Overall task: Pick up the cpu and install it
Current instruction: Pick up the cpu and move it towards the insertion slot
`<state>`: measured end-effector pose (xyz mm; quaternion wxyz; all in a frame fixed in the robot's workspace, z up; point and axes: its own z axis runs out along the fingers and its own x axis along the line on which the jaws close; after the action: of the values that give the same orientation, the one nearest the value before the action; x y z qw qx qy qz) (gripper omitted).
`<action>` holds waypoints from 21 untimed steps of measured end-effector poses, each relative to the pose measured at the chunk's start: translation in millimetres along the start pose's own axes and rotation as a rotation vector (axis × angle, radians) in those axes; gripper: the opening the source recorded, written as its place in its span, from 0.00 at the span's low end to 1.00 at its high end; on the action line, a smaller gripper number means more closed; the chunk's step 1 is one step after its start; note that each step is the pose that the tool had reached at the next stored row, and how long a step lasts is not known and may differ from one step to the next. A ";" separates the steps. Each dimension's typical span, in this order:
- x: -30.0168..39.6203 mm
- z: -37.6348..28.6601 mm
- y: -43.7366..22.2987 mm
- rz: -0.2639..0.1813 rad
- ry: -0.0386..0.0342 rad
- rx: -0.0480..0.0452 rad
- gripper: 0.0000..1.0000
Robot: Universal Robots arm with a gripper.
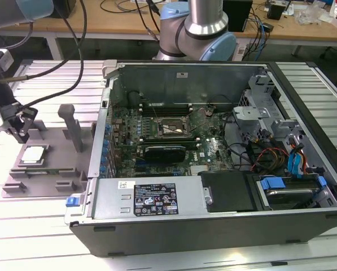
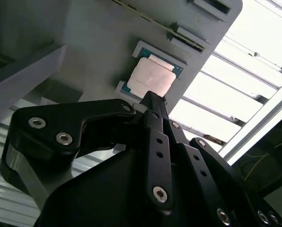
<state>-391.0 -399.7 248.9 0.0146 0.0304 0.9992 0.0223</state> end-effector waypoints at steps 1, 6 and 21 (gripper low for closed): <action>0.0 1.3 -0.2 -0.007 0.0003 -0.0001 0.11; 0.2 7.5 -1.0 -0.042 0.0020 -0.0011 0.11; 0.3 14.4 -1.7 -0.053 0.0024 -0.0013 0.60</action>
<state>-391.0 -400.7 234.4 0.0140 0.0040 0.9996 0.0226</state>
